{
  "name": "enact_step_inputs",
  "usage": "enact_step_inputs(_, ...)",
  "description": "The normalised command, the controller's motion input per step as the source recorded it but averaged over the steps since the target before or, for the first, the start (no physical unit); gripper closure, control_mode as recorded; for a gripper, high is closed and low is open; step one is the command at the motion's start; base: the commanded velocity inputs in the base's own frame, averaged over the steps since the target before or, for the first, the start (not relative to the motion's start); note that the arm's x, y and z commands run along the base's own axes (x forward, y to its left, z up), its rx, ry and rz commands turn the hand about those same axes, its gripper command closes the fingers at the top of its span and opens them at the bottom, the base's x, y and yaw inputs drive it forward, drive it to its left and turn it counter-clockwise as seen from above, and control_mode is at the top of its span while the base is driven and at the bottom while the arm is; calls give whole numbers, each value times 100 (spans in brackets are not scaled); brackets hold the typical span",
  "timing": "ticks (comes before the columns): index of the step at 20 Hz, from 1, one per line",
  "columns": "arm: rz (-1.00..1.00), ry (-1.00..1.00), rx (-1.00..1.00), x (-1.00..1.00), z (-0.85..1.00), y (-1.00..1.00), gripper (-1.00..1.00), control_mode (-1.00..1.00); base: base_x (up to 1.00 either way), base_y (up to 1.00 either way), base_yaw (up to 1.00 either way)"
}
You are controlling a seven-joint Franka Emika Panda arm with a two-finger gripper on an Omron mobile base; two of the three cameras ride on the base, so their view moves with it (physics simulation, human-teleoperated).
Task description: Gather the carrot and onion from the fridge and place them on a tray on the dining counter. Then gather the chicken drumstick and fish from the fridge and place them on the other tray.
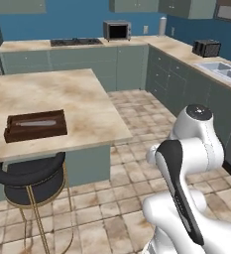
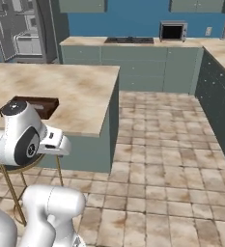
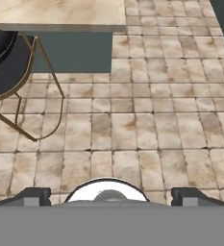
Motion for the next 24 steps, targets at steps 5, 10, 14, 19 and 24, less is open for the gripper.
enact_step_inputs(5,0,0,0,0,0,0,-100,100,-52,-83,-12)
enact_step_inputs(10,0,0,0,0,0,0,-100,100,30,-9,-43)
enact_step_inputs(14,0,0,0,0,0,0,-100,100,38,0,-42)
enact_step_inputs(19,0,0,0,0,0,0,-100,100,83,2,-13)
enact_step_inputs(24,0,0,0,0,0,0,-100,100,99,-39,1)
